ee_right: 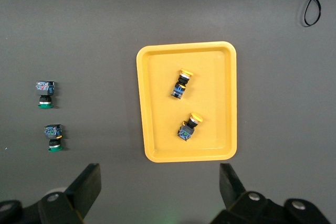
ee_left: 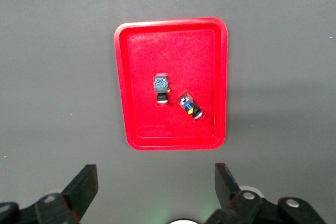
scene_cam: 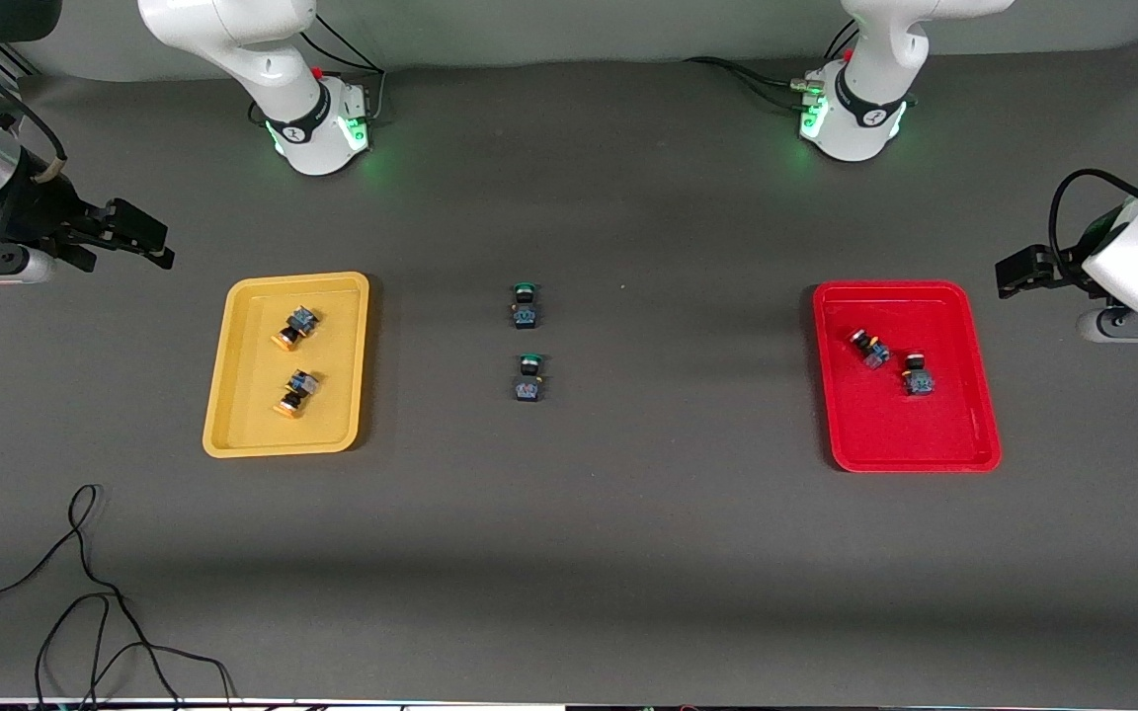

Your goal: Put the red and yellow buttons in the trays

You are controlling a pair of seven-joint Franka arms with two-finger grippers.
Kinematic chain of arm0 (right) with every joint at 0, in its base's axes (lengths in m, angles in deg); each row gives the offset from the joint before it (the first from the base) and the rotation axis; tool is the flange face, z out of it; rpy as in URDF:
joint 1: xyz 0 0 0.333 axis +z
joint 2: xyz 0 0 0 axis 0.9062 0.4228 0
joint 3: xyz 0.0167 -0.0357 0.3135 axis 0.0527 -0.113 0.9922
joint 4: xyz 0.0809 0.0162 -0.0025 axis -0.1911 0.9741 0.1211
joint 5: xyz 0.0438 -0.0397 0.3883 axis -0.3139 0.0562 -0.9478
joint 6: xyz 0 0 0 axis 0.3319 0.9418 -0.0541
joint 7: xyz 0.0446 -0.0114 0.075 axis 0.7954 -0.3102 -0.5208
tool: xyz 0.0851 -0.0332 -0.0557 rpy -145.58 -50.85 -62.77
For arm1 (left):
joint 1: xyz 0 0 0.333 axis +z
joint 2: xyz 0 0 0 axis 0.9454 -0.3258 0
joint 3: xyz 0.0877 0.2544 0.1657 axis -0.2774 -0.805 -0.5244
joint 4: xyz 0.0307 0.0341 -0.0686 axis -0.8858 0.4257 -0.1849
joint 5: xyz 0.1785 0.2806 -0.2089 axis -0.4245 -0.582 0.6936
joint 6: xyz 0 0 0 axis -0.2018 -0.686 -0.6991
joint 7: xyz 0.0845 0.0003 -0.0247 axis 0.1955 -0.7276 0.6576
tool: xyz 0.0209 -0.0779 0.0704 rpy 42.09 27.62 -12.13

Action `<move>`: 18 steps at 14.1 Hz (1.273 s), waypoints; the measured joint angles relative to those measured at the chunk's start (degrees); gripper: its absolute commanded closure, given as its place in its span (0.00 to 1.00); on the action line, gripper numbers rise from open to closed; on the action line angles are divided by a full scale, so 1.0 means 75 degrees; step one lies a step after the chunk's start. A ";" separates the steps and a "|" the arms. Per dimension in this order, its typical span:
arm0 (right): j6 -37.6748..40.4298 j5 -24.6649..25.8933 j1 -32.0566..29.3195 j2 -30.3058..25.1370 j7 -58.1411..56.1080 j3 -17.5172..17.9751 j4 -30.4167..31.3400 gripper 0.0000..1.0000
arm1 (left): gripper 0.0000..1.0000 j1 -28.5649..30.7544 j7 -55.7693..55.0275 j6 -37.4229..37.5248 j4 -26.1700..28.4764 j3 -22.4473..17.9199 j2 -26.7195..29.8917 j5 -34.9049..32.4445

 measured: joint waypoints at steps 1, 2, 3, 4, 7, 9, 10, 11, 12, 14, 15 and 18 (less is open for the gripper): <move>0.0000 0.0000 0.0000 0.0009 0.0000 0.0000 0.0000 0.00 | 0.01 0.0013 0.0002 0.0026 -0.0020 0.0006 -0.0001 0.0000; 0.0000 0.0000 0.0000 0.0019 0.0000 0.0000 0.0000 0.00 | 0.01 0.0022 0.0004 0.0039 -0.0045 0.0007 -0.0002 0.0000; 0.0000 0.0000 0.0000 0.0032 0.0000 0.0000 0.0000 0.00 | 0.01 0.0027 0.0006 0.0043 -0.0060 0.0007 -0.0003 0.0000; 0.0000 0.0000 0.0000 0.0048 0.0000 0.0000 0.0000 0.00 | 0.01 0.0030 0.0008 0.0048 -0.0062 0.0007 -0.0012 0.0000; 0.0024 0.0000 0.0000 0.0086 0.0000 -0.0001 0.0016 0.00 | 0.01 0.0039 0.0009 0.0157 -0.0049 0.0007 -0.0334 -0.0005; 0.0086 0.0000 0.0000 0.0097 0.0000 -0.0001 0.0083 0.00 | 0.01 0.0056 0.0009 0.0199 0.0002 0.0007 -0.1039 -0.0007; 0.0093 0.0000 0.0000 0.0097 0.0000 -0.0001 0.0142 0.00 | 0.01 0.0078 0.0007 0.0165 0.0040 0.0008 -0.1536 -0.0007; 0.0093 0.0000 0.0000 0.0097 0.0000 -0.0001 0.0213 0.00 | 0.01 0.0115 0.0003 0.0069 0.0047 0.0008 -0.2081 -0.0006; 0.0089 0.0000 0.0000 0.0098 0.0000 -0.0001 0.0284 0.00 | 0.01 0.0165 0.0001 -0.0081 0.0039 0.0008 -0.2615 -0.0006; 0.0013 0.0000 0.0000 0.0092 0.0000 -0.0002 0.0425 0.00 | 0.02 0.0259 -0.0119 -0.0302 0.0027 0.0008 -0.3482 0.0011; -0.0020 0.0000 0.0000 0.0090 0.0000 -0.0003 0.0461 0.00 | 0.02 0.0272 -0.0389 -0.0358 0.0022 0.0009 -0.3796 0.0035; -0.0160 0.0000 -0.0002 0.0053 -0.0001 -0.0041 0.0463 0.00 | 0.07 0.0266 -0.1399 -0.0531 0.0055 0.0111 -0.4358 0.0259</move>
